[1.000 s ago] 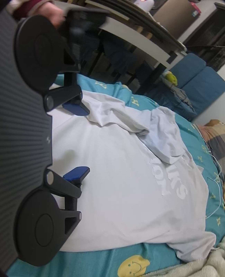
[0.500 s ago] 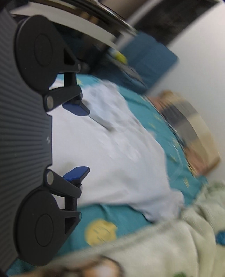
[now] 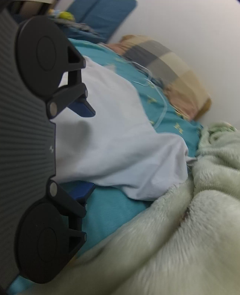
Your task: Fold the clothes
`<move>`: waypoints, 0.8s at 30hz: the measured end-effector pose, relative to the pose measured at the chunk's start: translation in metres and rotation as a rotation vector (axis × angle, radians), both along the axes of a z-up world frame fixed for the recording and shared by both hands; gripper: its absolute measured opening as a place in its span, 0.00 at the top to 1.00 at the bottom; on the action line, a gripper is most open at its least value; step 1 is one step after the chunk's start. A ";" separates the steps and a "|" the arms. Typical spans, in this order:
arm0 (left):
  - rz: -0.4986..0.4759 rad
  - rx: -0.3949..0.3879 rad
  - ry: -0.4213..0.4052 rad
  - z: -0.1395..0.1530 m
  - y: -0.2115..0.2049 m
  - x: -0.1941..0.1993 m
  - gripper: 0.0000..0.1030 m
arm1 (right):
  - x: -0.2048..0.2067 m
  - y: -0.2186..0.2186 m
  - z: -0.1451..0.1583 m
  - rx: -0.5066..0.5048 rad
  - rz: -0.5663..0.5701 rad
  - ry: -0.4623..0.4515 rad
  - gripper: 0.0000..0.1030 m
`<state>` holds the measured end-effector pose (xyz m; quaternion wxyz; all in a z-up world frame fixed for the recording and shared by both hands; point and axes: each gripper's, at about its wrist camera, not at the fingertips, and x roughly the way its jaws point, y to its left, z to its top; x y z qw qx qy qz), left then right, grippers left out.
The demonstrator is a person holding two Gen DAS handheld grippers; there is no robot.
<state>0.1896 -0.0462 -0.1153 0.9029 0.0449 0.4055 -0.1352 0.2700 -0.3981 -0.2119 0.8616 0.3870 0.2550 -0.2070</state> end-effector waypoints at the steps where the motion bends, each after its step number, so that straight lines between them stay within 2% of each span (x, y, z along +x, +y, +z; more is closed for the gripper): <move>1: 0.001 0.003 -0.006 -0.001 0.001 0.002 0.32 | 0.006 -0.005 -0.005 -0.011 -0.027 -0.004 0.21; 9: 0.032 -0.053 0.031 -0.013 0.019 0.017 0.32 | 0.051 -0.027 -0.008 -0.116 -0.053 -0.133 0.20; 10: 0.037 -0.058 0.031 -0.014 0.020 0.018 0.32 | 0.055 -0.029 -0.007 -0.136 -0.053 -0.136 0.31; 11: 0.042 -0.064 0.030 -0.014 0.021 0.020 0.32 | 0.058 -0.030 -0.005 -0.159 -0.052 -0.131 0.49; 12: 0.045 -0.071 0.033 -0.014 0.021 0.021 0.32 | 0.061 -0.031 -0.004 -0.171 -0.048 -0.117 0.61; 13: 0.049 -0.078 0.036 -0.014 0.022 0.022 0.32 | 0.063 -0.030 -0.002 -0.183 -0.037 -0.104 0.81; 14: 0.051 -0.086 0.037 -0.014 0.023 0.022 0.32 | 0.064 -0.028 0.000 -0.196 -0.025 -0.092 0.84; 18: 0.070 -0.126 0.012 -0.006 0.031 0.019 0.32 | 0.070 0.000 0.033 -0.379 0.034 -0.082 0.88; 21: 0.110 -0.169 -0.005 -0.004 0.043 0.015 0.32 | 0.078 0.038 0.067 -0.539 0.099 -0.114 0.88; 24: 0.155 -0.227 -0.017 -0.001 0.058 0.011 0.32 | 0.094 0.096 0.085 -0.710 0.260 -0.121 0.88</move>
